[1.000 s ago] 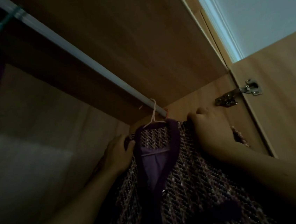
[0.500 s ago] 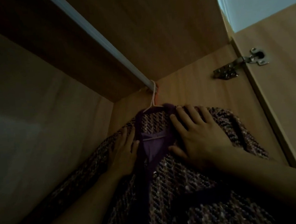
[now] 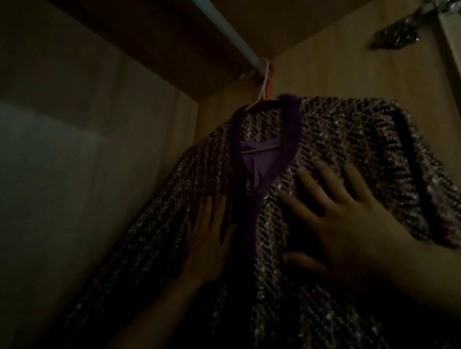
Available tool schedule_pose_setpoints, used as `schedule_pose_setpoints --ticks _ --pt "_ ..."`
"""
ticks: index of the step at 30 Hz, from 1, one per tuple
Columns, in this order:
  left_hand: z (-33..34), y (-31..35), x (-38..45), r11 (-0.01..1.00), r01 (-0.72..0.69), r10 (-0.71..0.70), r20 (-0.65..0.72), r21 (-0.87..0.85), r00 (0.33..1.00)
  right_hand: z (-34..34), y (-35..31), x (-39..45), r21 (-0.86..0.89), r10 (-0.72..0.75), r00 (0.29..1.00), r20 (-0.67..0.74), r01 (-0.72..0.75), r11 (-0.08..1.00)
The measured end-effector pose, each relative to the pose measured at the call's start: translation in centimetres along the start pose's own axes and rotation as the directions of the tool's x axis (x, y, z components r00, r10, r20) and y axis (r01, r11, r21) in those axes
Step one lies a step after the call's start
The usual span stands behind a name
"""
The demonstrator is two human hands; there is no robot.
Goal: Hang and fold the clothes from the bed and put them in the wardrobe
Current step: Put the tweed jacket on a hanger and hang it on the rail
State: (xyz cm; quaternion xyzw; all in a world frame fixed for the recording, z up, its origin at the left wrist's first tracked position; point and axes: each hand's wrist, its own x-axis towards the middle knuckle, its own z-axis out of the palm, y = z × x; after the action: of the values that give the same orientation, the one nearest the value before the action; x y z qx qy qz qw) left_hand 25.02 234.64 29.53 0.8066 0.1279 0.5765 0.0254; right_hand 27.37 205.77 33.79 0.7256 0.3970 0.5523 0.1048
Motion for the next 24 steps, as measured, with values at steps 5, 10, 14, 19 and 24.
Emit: schedule_pose_setpoints --ticks 5,10,14,19,24 --pt "1.0 0.1 -7.6 0.998 -0.058 0.059 0.018 -0.027 0.998 1.8 -2.8 -6.4 -0.002 -0.126 0.988 -0.090 0.127 0.992" --pt "4.0 0.9 -10.6 0.971 0.087 -0.069 -0.089 0.223 0.994 4.0 -2.9 -7.6 -0.009 -0.137 0.990 -0.041 0.137 0.990" --pt "5.7 0.5 -9.7 0.964 0.123 -0.126 -0.005 0.234 0.992 5.7 -3.0 -7.0 0.004 -0.132 0.988 -0.077 0.133 0.991" --pt "3.2 0.0 -11.1 0.992 0.018 -0.034 0.129 0.127 0.991 5.0 -3.5 -7.6 0.010 -0.135 0.987 -0.093 0.136 0.991" --pt "0.2 0.3 -14.5 0.998 0.032 -0.027 0.110 -0.047 0.994 3.8 -4.9 -8.7 0.083 -0.091 0.984 -0.154 0.105 0.991"
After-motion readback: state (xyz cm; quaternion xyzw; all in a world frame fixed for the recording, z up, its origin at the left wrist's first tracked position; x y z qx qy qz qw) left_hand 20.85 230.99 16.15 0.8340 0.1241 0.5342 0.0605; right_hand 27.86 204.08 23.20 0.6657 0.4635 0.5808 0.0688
